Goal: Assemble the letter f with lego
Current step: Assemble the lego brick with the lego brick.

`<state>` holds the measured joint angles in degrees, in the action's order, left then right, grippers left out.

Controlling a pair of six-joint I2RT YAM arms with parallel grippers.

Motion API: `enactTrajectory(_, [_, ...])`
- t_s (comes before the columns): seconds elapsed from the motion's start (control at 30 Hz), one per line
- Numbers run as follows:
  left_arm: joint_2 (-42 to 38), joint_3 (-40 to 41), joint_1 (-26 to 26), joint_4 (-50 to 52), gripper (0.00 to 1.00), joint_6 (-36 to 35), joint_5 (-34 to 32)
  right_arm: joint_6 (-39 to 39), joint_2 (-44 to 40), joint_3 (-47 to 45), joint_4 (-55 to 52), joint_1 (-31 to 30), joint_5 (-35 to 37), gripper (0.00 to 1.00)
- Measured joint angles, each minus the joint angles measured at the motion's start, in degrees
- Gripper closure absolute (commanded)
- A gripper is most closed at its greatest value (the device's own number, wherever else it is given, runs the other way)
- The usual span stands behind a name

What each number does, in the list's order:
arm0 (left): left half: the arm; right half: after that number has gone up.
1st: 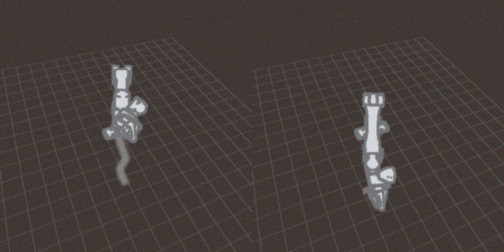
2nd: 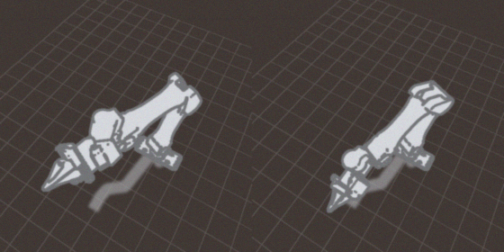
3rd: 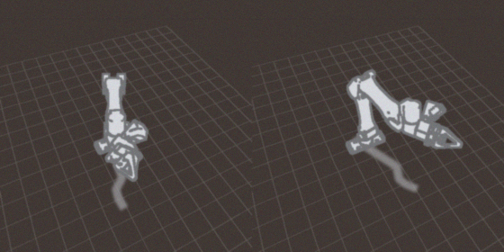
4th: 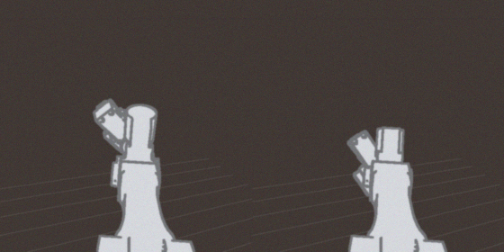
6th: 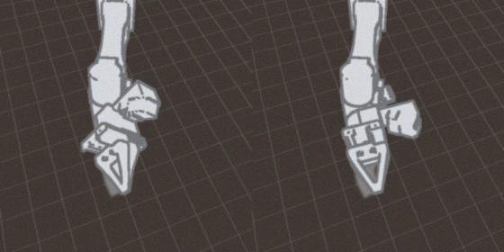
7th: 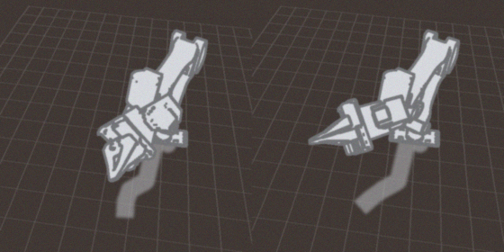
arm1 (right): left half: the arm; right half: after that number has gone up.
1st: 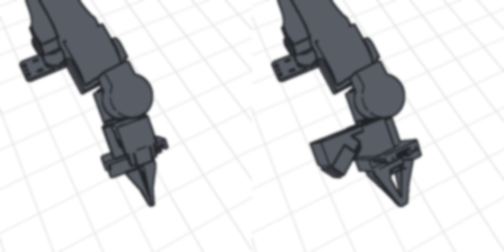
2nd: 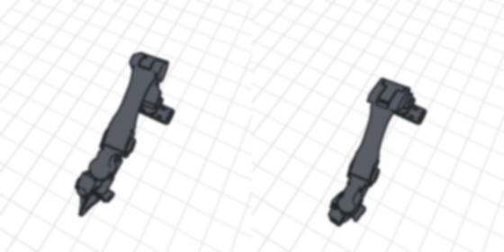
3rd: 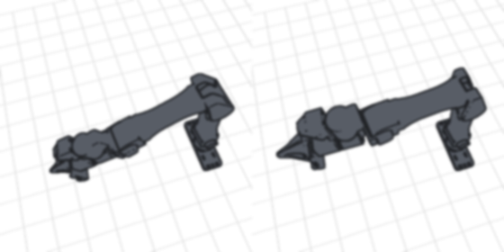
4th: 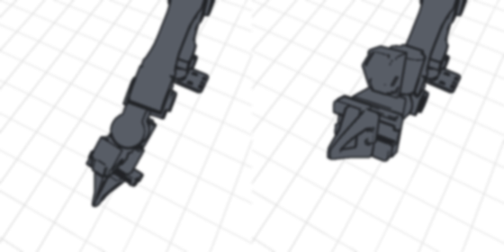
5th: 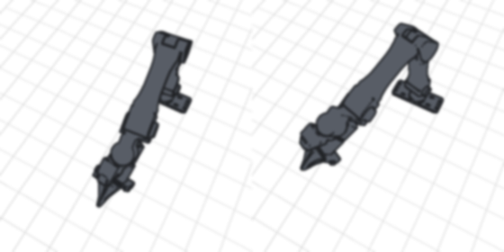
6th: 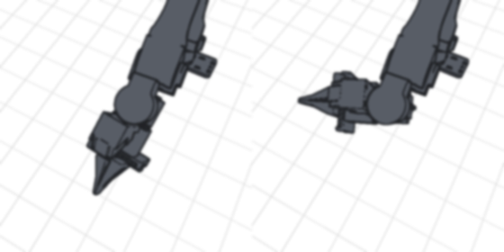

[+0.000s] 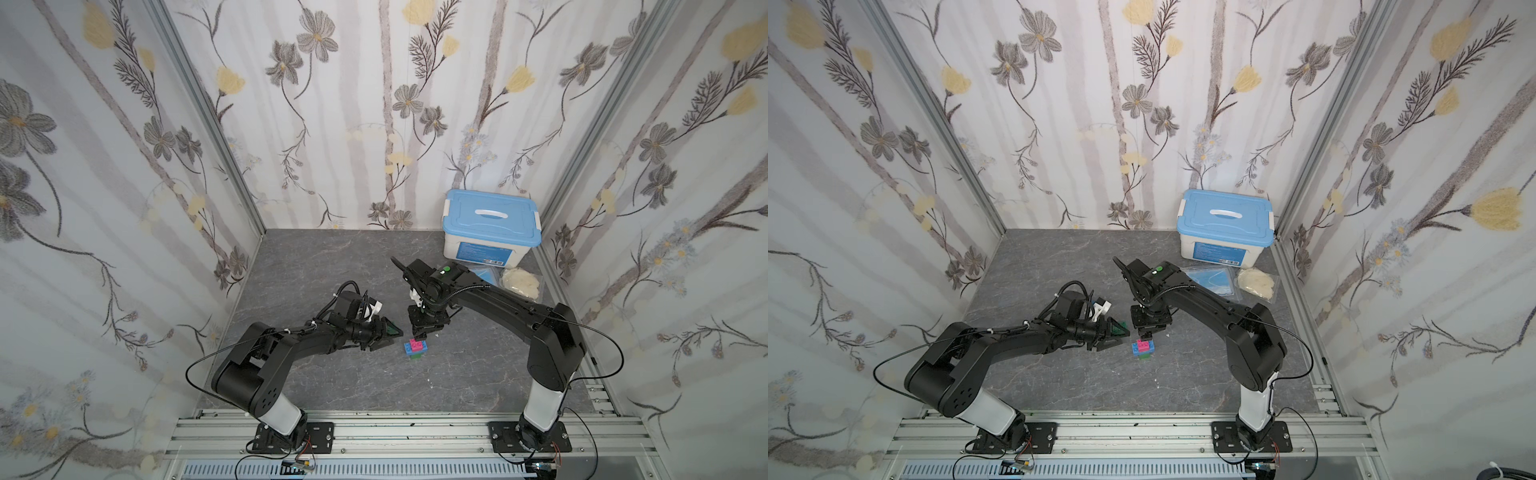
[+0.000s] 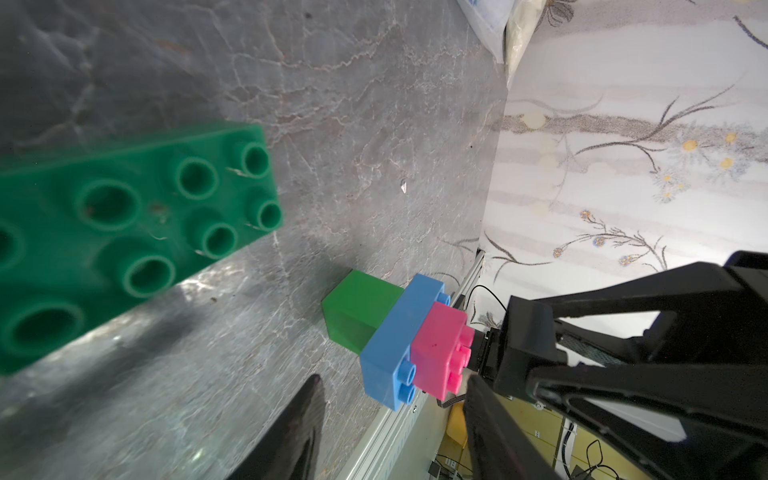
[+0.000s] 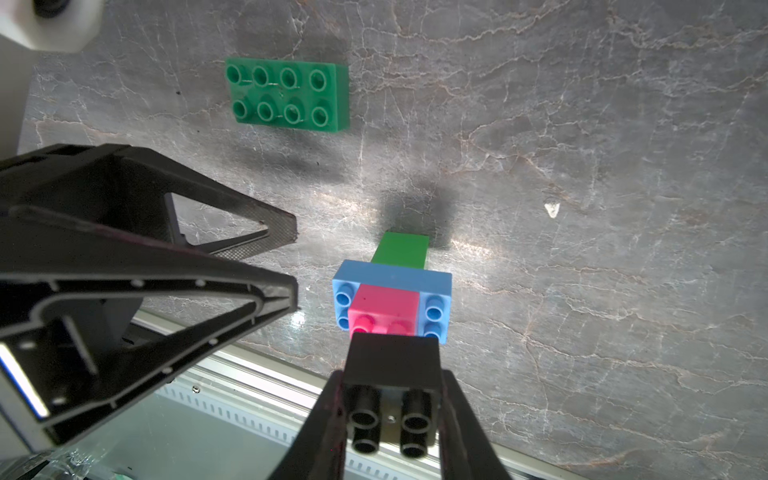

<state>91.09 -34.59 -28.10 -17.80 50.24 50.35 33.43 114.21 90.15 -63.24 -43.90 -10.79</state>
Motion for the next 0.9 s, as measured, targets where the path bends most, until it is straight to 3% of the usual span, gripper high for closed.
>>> enactTrajectory(0.9, [3.82, 0.26, -2.51, -2.97, 0.56, 1.81, 2.91, 0.07, 1.66, -0.55, 0.74, -1.84, 0.00, 0.70])
